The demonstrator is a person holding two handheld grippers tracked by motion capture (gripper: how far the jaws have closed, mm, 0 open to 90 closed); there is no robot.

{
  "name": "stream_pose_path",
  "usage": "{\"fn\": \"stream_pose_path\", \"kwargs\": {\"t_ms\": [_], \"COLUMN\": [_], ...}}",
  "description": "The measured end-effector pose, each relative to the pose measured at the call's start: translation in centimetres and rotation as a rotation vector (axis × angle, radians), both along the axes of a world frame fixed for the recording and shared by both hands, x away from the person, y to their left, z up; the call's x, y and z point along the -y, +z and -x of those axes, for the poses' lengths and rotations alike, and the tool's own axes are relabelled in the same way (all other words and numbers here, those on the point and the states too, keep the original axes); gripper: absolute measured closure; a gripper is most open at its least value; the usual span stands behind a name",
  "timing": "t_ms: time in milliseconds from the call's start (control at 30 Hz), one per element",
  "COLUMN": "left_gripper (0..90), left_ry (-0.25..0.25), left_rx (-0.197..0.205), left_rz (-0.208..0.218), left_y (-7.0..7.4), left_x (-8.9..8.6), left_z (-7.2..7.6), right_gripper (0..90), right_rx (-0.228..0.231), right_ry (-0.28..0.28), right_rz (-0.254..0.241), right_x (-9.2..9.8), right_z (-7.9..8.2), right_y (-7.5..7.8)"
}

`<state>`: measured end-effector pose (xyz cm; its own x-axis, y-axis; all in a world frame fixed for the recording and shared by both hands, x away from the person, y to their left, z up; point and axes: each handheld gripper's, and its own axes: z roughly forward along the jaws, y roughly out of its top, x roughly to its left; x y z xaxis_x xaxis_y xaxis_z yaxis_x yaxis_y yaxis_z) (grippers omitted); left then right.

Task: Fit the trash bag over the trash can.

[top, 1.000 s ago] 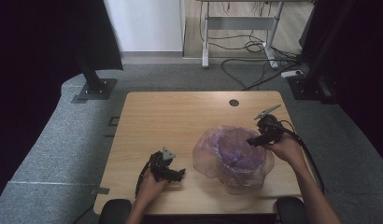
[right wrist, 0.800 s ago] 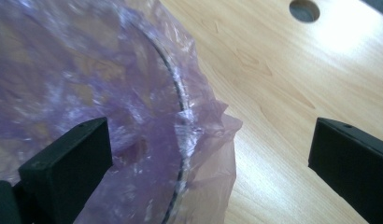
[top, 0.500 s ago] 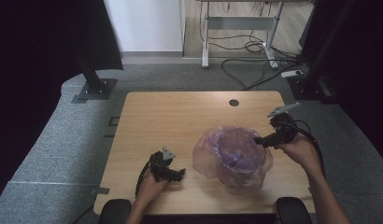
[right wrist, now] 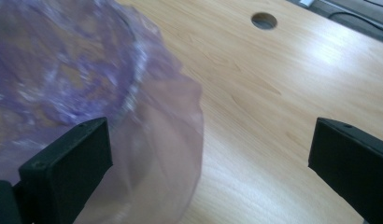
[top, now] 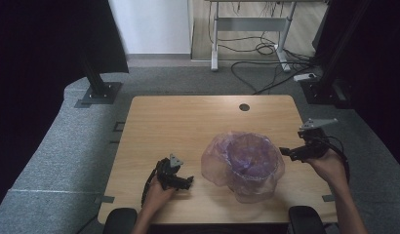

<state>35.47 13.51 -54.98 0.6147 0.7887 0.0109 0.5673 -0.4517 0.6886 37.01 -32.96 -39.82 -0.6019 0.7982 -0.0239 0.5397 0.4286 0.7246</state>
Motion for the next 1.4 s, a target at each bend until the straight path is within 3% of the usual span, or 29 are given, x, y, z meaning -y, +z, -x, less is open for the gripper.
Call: {"fn": "stream_pose_path", "kwargs": {"t_ms": [267,533,1000,1167,1233,1400], "left_gripper": [0.0,0.0,0.0,0.0,0.0,0.0], "left_ry": [0.002,0.002,0.003,0.003,0.003,0.003], "left_rx": [0.000,0.000,0.000,0.000,0.000,0.000], "left_rz": [0.002,0.002,0.002,0.002,0.002,0.002], "left_y": [0.0,0.0,0.0,0.0,0.0,0.0], "left_x": [0.0,0.0,0.0,0.0,0.0,0.0], "left_z": [0.0,0.0,0.0,0.0,0.0,0.1], "right_gripper": [0.0,0.0,0.0,0.0,0.0,0.0], "right_rx": [-0.016,-0.035,-0.067,-0.049,-0.038,-0.027], "right_ry": [-0.052,-0.089,-0.146,-0.147,-0.147,-0.163], "right_rz": [-0.008,0.016,0.010,0.027,-0.014,-0.018], "right_x": [1.5,1.9,2.7,2.5,2.7,2.7], "right_z": [0.2,0.3,1.0,1.2,1.3,1.7], "right_y": [-3.3,-7.1,-13.6,-15.3,-15.8,-15.9]}}
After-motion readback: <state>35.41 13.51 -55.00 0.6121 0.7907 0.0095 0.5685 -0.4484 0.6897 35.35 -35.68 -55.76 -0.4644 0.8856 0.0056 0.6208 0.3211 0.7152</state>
